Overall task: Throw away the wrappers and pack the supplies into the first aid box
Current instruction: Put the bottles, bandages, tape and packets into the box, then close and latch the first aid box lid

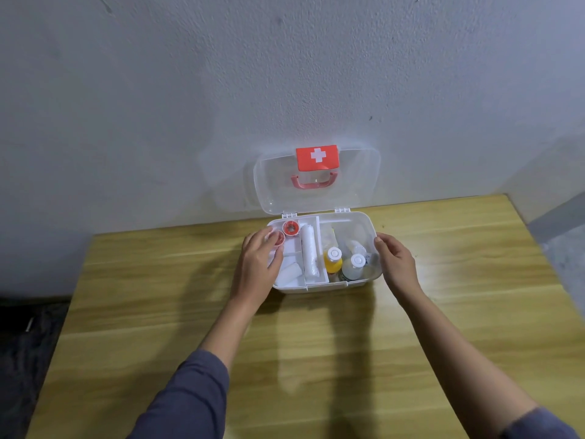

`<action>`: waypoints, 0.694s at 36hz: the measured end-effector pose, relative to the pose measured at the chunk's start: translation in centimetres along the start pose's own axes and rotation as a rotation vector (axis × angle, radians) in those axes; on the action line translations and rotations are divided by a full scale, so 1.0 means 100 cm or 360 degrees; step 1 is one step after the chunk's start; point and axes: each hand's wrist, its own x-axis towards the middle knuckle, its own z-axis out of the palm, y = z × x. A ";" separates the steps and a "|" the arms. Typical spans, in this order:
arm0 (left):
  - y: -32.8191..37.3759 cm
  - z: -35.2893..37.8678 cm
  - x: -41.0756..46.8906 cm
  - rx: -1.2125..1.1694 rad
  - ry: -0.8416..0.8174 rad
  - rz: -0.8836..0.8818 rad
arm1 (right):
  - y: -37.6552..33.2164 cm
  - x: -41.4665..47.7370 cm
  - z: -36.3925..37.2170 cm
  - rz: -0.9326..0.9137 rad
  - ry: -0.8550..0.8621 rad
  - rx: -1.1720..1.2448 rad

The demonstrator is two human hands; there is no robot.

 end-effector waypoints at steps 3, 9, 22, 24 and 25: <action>0.006 -0.004 -0.017 -0.0182 0.0064 -0.0267 | -0.012 0.000 -0.001 -0.0074 0.0152 -0.0059; 0.009 0.007 -0.050 -0.0527 -0.0190 -0.0581 | -0.068 0.008 0.007 -0.0958 0.0247 -0.0275; 0.004 0.008 -0.047 -0.0981 -0.0242 -0.0517 | -0.117 0.049 0.049 -0.1669 -0.0037 -0.1007; 0.005 0.007 -0.047 -0.0978 -0.0239 -0.0527 | -0.120 0.049 0.050 -0.1698 0.0005 -0.1003; 0.006 0.006 -0.047 -0.0975 -0.0240 -0.0534 | -0.121 0.048 0.050 -0.1695 0.0024 -0.0988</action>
